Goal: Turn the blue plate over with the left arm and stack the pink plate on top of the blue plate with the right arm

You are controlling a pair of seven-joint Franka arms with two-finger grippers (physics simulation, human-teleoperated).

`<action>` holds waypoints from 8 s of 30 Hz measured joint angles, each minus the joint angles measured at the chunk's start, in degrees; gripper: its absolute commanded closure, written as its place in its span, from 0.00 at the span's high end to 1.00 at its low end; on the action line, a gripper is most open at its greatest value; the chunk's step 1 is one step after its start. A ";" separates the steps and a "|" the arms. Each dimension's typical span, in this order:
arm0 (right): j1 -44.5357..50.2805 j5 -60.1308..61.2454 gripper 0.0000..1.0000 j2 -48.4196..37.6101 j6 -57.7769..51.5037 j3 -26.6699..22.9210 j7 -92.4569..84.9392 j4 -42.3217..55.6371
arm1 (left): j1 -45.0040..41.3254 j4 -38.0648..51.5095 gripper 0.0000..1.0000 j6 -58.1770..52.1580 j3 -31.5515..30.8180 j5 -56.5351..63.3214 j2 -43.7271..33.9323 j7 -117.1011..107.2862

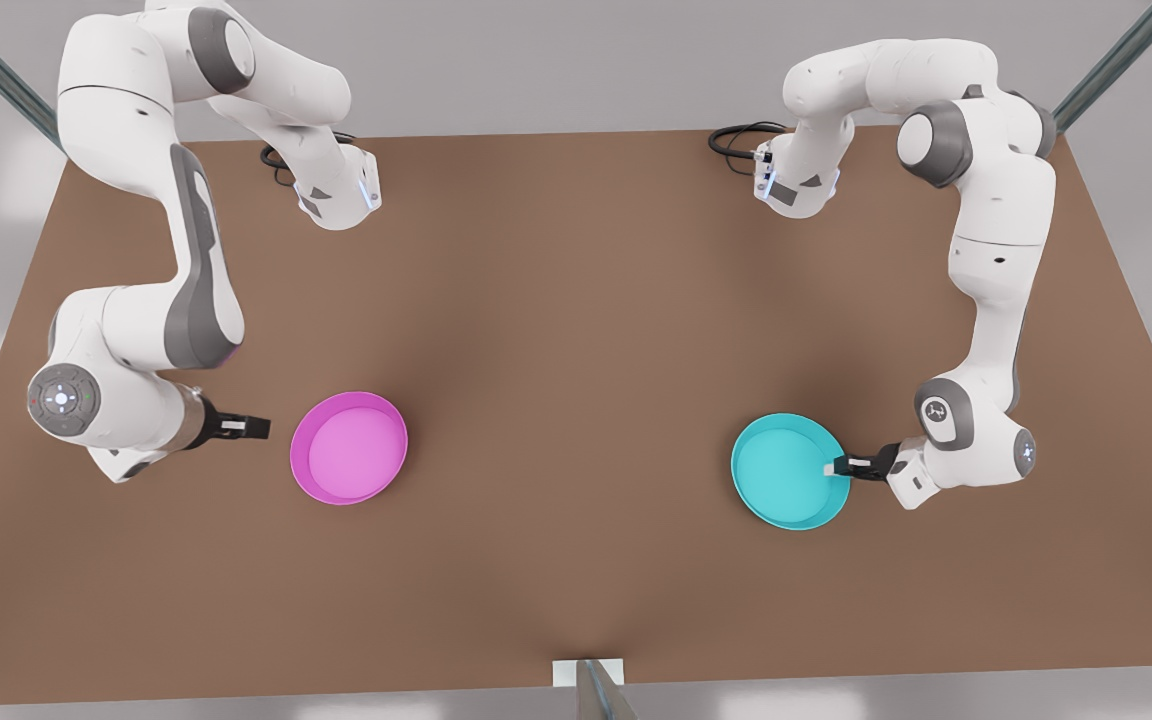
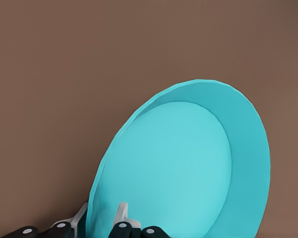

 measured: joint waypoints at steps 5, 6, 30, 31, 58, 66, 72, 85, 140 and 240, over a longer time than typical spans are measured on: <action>0.51 0.07 1.00 0.00 0.34 0.00 1.77 0.00 | 0.00 0.00 0.36 0.00 0.08 0.01 0.02 -0.08; 0.53 -0.15 1.00 -0.08 0.36 0.00 1.76 0.00 | 0.00 0.00 0.36 0.00 0.00 0.01 0.02 -0.09; 0.73 -1.46 1.00 0.00 0.62 0.00 1.58 0.88 | -0.01 0.08 0.27 0.09 -0.02 3.96 0.09 -1.01; 1.20 -1.48 1.00 0.00 0.62 0.00 1.58 0.89 | -0.01 0.09 0.27 -0.11 -0.03 5.01 0.09 -1.17; 2.16 -0.95 1.00 0.00 0.46 0.00 1.54 1.02 | -3.29 6.71 0.21 -8.01 0.08 11.63 -2.53 -7.10; 2.17 -0.86 1.00 0.00 0.45 0.08 1.06 1.05 | -6.49 7.38 0.21 -8.12 0.08 14.22 -2.89 -13.59; 2.07 -0.51 1.00 -0.07 0.45 0.09 1.29 0.67 | -9.61 7.39 0.21 -9.57 0.06 17.18 -5.05 -19.10; -2.82 10.58 1.00 0.14 24.65 0.61 -5.50 -27.10 | -28.98 19.62 0.21 -38.82 0.39 43.10 -6.93 -53.09; -8.03 16.36 0.53 11.07 37.80 1.05 -22.85 -28.04 | -75.64 21.09 0.21 -75.90 1.20 104.04 16.62 -60.83; 30.72 35.79 0.74 14.32 42.43 9.94 -1.83 -15.91 | -17.14 4.83 1.00 -29.36 4.40 27.96 -33.90 -35.60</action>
